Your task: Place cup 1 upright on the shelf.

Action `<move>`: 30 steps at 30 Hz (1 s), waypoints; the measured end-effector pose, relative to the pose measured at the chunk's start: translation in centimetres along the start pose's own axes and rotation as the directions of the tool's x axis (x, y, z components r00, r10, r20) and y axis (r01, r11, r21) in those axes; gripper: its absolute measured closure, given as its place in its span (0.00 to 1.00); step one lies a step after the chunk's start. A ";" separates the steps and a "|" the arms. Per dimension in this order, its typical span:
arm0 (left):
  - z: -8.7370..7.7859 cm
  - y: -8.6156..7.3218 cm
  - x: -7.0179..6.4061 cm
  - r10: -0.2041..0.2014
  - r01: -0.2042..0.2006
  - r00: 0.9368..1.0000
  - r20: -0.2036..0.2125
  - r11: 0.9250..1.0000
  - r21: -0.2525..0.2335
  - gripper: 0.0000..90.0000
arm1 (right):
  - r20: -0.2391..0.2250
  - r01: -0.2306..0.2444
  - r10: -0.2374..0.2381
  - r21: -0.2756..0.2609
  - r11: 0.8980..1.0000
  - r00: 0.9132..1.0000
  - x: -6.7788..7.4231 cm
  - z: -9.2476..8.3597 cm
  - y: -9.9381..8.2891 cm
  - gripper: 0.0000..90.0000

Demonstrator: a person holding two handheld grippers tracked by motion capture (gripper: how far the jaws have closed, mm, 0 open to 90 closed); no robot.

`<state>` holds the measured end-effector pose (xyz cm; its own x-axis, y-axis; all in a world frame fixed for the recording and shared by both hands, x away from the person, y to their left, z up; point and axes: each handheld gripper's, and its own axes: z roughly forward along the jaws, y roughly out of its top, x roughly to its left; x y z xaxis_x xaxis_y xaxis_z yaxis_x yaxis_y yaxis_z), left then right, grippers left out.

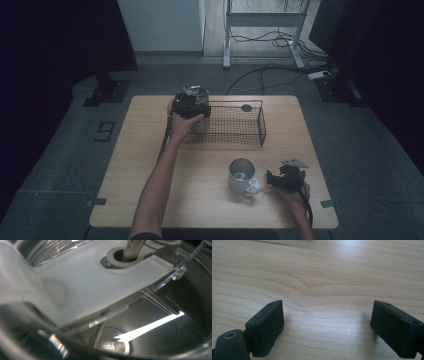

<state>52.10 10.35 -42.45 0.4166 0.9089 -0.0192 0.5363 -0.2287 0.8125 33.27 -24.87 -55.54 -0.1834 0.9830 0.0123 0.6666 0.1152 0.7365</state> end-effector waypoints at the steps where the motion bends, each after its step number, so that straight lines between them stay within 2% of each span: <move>1: 0.1 -0.2 0.0 -0.005 0.005 1.000 0.001 1.000 0.005 0.05 | 0.000 0.000 0.000 0.000 1.000 1.000 0.0 0.0 0.0 0.12; 6: 0.3 -0.4 -0.1 -0.013 0.013 1.000 0.011 1.000 0.006 0.05 | 0.001 0.000 0.000 -0.001 1.000 1.000 0.0 0.0 0.0 0.13; 21: 1.3 -1.4 -0.2 0.007 -0.006 1.000 -0.021 1.000 0.031 0.05 | 0.003 0.000 0.000 0.000 1.000 1.000 0.0 0.0 0.0 0.13; 30: 1.8 -2.0 0.2 -0.003 0.004 0.999 -0.033 0.999 0.043 0.05 | 0.002 -0.002 0.002 -0.001 1.000 1.000 0.0 0.0 0.0 0.13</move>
<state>52.40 10.34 -45.12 0.3902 0.9207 -0.0021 0.5693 -0.2395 0.7865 33.27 -24.87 -55.53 -0.1805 0.9835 0.0120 0.6662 0.1133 0.7371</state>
